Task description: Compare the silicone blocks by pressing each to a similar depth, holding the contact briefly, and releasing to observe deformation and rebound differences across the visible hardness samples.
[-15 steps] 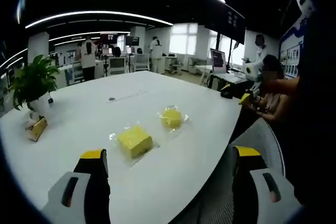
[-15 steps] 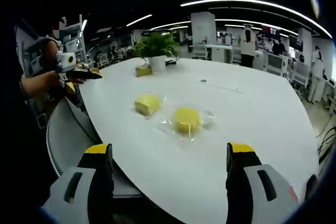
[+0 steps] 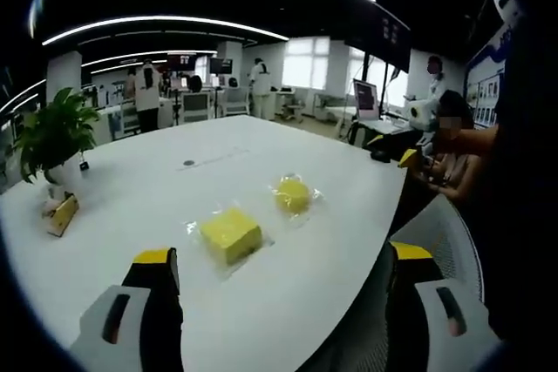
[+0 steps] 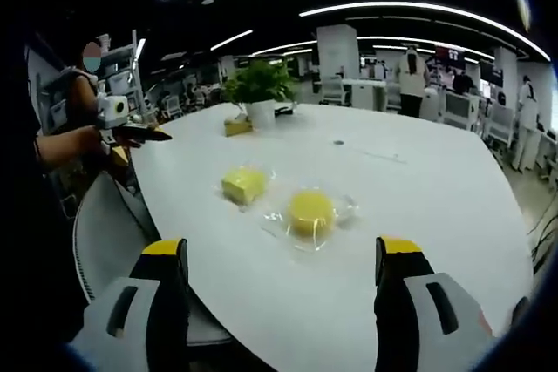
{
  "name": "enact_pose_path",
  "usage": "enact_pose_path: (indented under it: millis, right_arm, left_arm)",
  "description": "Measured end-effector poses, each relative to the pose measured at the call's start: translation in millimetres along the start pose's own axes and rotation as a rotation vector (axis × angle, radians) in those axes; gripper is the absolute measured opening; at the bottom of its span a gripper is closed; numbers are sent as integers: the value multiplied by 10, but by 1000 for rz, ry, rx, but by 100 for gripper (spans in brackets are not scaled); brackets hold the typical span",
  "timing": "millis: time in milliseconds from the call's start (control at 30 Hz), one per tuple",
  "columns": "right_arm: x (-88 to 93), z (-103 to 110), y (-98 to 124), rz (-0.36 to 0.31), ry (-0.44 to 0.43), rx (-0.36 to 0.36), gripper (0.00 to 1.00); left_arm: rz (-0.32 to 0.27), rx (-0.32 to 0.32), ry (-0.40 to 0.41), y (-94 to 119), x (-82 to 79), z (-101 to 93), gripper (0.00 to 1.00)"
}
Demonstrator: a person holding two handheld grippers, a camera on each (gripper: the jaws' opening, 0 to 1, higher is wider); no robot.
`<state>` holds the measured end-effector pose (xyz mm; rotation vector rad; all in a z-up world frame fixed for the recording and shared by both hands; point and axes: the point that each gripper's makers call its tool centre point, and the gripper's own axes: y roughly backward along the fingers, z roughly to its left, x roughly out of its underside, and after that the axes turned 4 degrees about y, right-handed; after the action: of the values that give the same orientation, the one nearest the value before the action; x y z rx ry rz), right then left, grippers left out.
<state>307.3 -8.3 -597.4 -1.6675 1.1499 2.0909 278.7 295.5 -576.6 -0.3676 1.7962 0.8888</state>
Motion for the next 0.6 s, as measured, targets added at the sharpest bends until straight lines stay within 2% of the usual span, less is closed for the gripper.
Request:
enact_pose_path:
  millis: [267, 600]
  right_arm:
    - [-17, 19, -34, 5, 1, -20, 79]
    - [23, 4, -2, 8, 2, -8, 82]
  left_arm:
    - [8, 18, -3, -64, -39, -2, 98]
    - [7, 30, 1, -55, -45, -69, 98]
